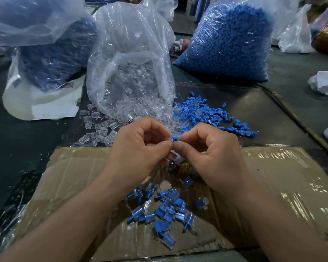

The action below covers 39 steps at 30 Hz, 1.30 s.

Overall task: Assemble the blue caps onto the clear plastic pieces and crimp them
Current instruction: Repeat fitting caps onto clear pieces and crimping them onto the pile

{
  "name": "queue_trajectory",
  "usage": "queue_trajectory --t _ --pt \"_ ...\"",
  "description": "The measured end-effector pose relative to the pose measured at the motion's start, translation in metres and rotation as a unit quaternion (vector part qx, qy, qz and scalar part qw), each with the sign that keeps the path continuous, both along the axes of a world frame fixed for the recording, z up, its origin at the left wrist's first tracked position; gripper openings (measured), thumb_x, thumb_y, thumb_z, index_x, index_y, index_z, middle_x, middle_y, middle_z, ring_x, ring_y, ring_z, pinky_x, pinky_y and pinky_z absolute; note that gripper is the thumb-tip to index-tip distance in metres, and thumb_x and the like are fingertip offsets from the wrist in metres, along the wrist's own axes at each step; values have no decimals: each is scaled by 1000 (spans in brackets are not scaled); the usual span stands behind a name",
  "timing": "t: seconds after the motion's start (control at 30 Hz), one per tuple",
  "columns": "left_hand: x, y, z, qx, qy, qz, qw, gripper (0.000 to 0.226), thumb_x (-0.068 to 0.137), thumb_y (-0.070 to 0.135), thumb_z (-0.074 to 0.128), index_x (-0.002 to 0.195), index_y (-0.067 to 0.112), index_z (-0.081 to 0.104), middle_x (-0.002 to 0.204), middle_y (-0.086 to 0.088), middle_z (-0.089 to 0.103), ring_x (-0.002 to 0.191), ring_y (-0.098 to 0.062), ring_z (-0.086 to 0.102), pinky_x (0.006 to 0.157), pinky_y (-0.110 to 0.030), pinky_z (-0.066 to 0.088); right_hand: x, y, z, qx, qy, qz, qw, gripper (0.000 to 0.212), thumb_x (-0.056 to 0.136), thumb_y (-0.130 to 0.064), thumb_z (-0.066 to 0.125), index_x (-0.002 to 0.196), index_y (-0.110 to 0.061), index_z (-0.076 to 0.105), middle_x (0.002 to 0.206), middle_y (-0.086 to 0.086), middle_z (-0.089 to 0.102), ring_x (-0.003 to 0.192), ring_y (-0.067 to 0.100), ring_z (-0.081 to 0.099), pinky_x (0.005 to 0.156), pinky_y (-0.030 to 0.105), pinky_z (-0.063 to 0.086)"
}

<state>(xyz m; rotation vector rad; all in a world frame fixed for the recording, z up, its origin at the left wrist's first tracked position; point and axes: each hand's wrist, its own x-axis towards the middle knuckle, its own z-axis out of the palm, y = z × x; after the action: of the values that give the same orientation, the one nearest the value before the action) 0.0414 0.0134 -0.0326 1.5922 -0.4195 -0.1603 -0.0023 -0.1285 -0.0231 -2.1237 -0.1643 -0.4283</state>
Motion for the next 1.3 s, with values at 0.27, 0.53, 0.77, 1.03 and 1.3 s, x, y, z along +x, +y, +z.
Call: queue_trajectory --t 0.27,0.53,0.77,1.03,1.3 --pt "-1 2 6 -17 18 -37 999 12 66 8 70 75 11 63 63 -3 69 54 -13 66 52 -19 53 1 -6 5 57 48 20 997 27 61 -44 67 84 -34 58 81 -13 63 79 1 61 67 17 53" --pt "2 6 10 -84 164 -79 980 9 52 10 68 60 13 66 52 -9 62 38 -13 55 34 -17 42 1 -5 -1 76 -9 98 992 26 68 -23 70 94 -26 67 92 -5 69 86 11 66 77 28 55" --pt "3 8 11 -107 178 -122 971 9 57 10 62 62 12 69 60 -15 66 45 -19 61 38 -19 46 3 -13 -2 39 -62 77 994 29 67 -17 73 95 -18 66 87 -6 69 79 6 67 71 20 54" --pt "2 9 14 -72 165 -111 977 9 57 10 62 61 11 70 60 -14 66 46 -19 62 40 -20 47 3 -14 -4 8 -81 82 993 27 69 -20 72 95 -17 65 83 -10 67 74 2 66 67 15 52" --pt "4 10 14 -51 148 -106 982 28 76 -8 56 62 11 70 60 -14 67 47 -19 62 42 -20 47 3 -14 -4 -13 -101 83 991 29 70 -27 70 97 -17 64 84 -8 67 75 3 67 67 20 55"
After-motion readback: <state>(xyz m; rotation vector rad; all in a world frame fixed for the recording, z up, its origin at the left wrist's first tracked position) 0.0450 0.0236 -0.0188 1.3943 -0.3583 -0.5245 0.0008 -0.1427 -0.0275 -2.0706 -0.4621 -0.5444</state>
